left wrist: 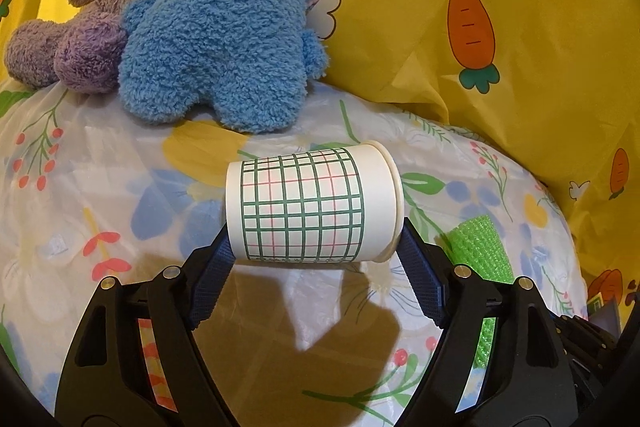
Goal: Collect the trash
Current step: 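Grasp the white grid cup with the left gripper while the right grasps the green mesh sleeve, then carry the white grid cup and green mesh sleeve over the grey bin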
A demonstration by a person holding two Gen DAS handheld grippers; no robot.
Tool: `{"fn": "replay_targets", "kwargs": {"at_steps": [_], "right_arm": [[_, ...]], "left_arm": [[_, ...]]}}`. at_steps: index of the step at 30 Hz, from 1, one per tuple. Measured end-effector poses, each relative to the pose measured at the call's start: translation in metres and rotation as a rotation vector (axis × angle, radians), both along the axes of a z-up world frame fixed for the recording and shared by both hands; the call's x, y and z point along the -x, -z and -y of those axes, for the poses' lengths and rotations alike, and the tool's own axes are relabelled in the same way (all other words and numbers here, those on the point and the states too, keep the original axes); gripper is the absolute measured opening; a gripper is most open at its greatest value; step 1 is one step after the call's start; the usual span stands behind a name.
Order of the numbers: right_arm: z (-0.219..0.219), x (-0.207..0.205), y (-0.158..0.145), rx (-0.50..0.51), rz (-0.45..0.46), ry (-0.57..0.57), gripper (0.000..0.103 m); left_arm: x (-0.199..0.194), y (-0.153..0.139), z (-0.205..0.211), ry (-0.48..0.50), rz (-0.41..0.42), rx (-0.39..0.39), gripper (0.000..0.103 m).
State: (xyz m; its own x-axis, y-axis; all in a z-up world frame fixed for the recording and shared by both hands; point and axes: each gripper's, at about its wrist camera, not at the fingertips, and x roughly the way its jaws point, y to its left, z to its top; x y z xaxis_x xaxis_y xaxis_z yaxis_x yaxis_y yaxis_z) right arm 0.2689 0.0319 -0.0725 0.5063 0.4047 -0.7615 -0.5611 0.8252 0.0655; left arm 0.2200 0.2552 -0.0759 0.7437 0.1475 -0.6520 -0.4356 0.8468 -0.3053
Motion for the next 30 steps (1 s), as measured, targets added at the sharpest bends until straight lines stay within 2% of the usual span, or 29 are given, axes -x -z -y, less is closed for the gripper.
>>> {"fn": "replay_targets", "kwargs": {"at_steps": [1,2,3,5,6,12,16,19,21,25,26,28,30], "right_arm": [[0.001,0.000,0.000,0.003,-0.001,0.002,0.009],[0.002,0.000,0.000,-0.002,-0.001,0.005,0.021],[0.003,0.000,-0.001,-0.003,0.005,0.017,0.043],[0.005,0.000,-0.004,-0.025,0.019,0.040,0.074],[0.006,0.001,-0.005,-0.041,0.023,0.045,0.076],[-0.010,-0.006,0.009,0.005,-0.019,0.037,0.076],[-0.018,-0.003,0.012,0.020,-0.009,0.027,0.073],[-0.025,0.001,0.011,0.031,-0.009,0.006,0.060],[-0.029,0.003,0.012,0.027,-0.027,-0.009,0.045],[-0.032,0.007,0.011,0.030,-0.026,-0.028,0.026],[-0.032,0.008,0.010,0.033,-0.021,-0.029,0.017],[-0.031,0.012,0.008,0.036,-0.007,-0.032,0.012],[-0.029,0.015,0.005,0.030,0.000,-0.034,0.011]], "left_arm": [[0.002,-0.001,0.001,-0.006,0.004,-0.012,0.078],[0.003,-0.003,0.004,-0.012,0.004,-0.031,0.078],[0.004,-0.005,0.006,-0.016,0.001,-0.053,0.078],[0.007,-0.010,0.010,-0.025,0.012,-0.077,0.078],[0.010,-0.012,0.011,-0.029,0.020,-0.082,0.078],[0.017,-0.018,0.012,-0.052,0.020,-0.136,0.078],[0.020,-0.022,0.009,-0.071,0.027,-0.147,0.078],[0.020,-0.021,0.008,-0.068,0.023,-0.136,0.078],[0.020,-0.019,0.008,-0.065,0.020,-0.129,0.078],[0.020,-0.018,0.007,-0.059,0.023,-0.110,0.078],[0.019,-0.018,0.007,-0.056,0.022,-0.107,0.078],[0.019,-0.018,0.008,-0.051,0.020,-0.107,0.078],[0.018,-0.017,0.008,-0.049,0.018,-0.108,0.078]]}}
